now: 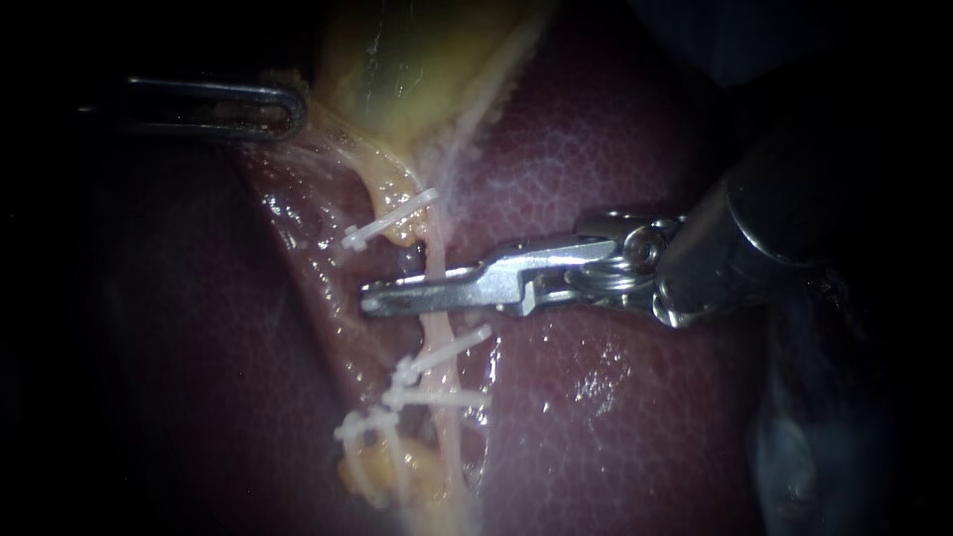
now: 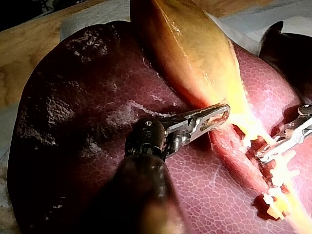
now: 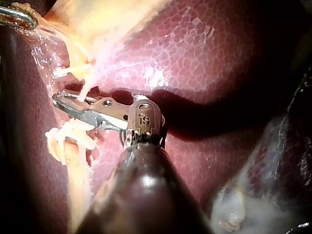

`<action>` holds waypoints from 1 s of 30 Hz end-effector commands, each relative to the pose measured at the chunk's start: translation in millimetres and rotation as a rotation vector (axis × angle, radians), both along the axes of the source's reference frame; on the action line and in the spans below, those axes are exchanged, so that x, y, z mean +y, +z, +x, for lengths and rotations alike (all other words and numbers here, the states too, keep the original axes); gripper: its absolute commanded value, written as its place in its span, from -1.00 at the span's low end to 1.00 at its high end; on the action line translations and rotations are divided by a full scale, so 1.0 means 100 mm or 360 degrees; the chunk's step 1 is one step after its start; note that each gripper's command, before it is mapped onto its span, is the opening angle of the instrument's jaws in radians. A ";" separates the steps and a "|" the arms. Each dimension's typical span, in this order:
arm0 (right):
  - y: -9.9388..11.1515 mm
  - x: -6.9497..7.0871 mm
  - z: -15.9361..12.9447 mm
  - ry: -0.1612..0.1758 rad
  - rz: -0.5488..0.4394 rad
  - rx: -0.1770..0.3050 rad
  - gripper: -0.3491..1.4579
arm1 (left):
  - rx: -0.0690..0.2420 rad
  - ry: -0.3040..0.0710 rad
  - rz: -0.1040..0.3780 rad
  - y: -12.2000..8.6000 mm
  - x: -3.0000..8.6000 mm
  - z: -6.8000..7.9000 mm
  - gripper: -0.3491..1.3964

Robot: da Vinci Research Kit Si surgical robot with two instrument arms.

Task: Going back third clip right tube

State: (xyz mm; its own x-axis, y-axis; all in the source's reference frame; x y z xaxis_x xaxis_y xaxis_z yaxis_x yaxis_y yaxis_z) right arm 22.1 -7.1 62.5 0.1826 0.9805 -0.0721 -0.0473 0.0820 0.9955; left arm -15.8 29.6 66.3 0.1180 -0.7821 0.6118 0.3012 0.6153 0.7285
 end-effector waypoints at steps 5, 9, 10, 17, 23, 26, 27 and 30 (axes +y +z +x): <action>0.002 -0.002 0.004 -0.0037 -0.0070 0.0034 -0.85 | 0.0001 -0.0001 -0.0001 0.001 0.000 -0.001 -1.00; 0.010 -0.004 0.017 -0.0072 -0.0235 0.0029 -0.16 | 0.0001 -0.0001 -0.0001 0.001 -0.001 -0.001 -1.00; 0.014 -0.005 0.020 -0.0076 -0.0280 0.0005 -0.10 | 0.0001 -0.0001 -0.0002 0.001 -0.001 -0.001 -1.00; 0.024 -0.011 0.012 -0.0176 -0.0731 -0.0146 -0.06 | 0.0002 -0.0001 -0.0003 0.002 -0.002 0.000 -1.00; 0.008 -0.008 -0.013 -0.0272 -0.1118 -0.0151 -0.06 | 0.0002 -0.0001 -0.0003 0.002 -0.003 0.000 -1.00; -0.003 -0.006 -0.027 -0.0287 -0.1240 -0.0147 -0.06 | 0.0002 -0.0001 -0.0003 0.002 -0.003 0.000 -1.00; -0.009 -0.005 -0.033 -0.0291 -0.1279 -0.0145 -0.06 | 0.0002 -0.0001 -0.0003 0.002 -0.003 0.000 -1.00; -0.020 -0.001 -0.047 -0.0299 -0.1356 -0.0142 -0.06 | 0.0002 -0.0001 -0.0003 0.002 -0.003 0.000 -1.00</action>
